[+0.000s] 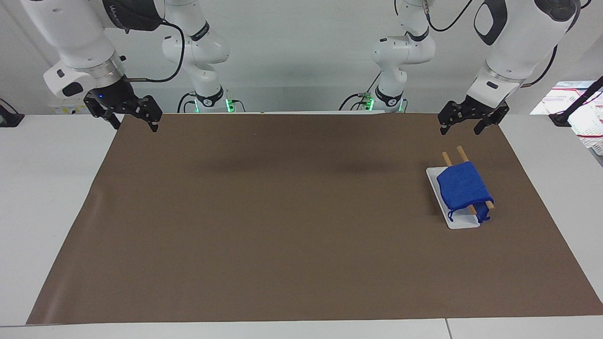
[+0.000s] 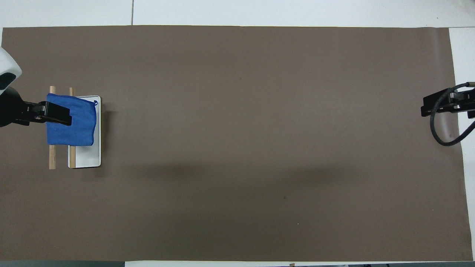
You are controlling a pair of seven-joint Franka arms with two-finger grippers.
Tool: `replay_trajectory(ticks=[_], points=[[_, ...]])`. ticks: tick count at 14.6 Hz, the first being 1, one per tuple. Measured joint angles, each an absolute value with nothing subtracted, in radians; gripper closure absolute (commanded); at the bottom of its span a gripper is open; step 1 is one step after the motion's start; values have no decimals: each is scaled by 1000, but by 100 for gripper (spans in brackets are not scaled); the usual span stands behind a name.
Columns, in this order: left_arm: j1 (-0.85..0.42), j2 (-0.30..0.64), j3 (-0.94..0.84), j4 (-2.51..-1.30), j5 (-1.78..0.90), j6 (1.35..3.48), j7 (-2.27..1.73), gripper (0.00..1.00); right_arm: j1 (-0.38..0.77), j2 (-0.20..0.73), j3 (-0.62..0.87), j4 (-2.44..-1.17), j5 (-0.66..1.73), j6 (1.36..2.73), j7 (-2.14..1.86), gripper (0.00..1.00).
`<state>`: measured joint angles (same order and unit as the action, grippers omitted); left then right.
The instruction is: Right arm passes towel to left arm to hang
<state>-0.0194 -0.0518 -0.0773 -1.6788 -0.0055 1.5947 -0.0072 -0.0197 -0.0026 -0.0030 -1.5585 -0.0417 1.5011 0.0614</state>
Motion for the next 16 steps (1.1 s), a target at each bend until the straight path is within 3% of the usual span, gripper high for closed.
replay_trajectory(ticks=[12, 16], points=[[-20, -100, -77, -1679, -5, 1594, -7, 0, -20, -3, -3, -1559, -42, 1501, 61, 0], [-19, -74, -77, -1670, -5, 1596, -4, 0, -20, -3, -3, -1559, -42, 1501, 61, 0]])
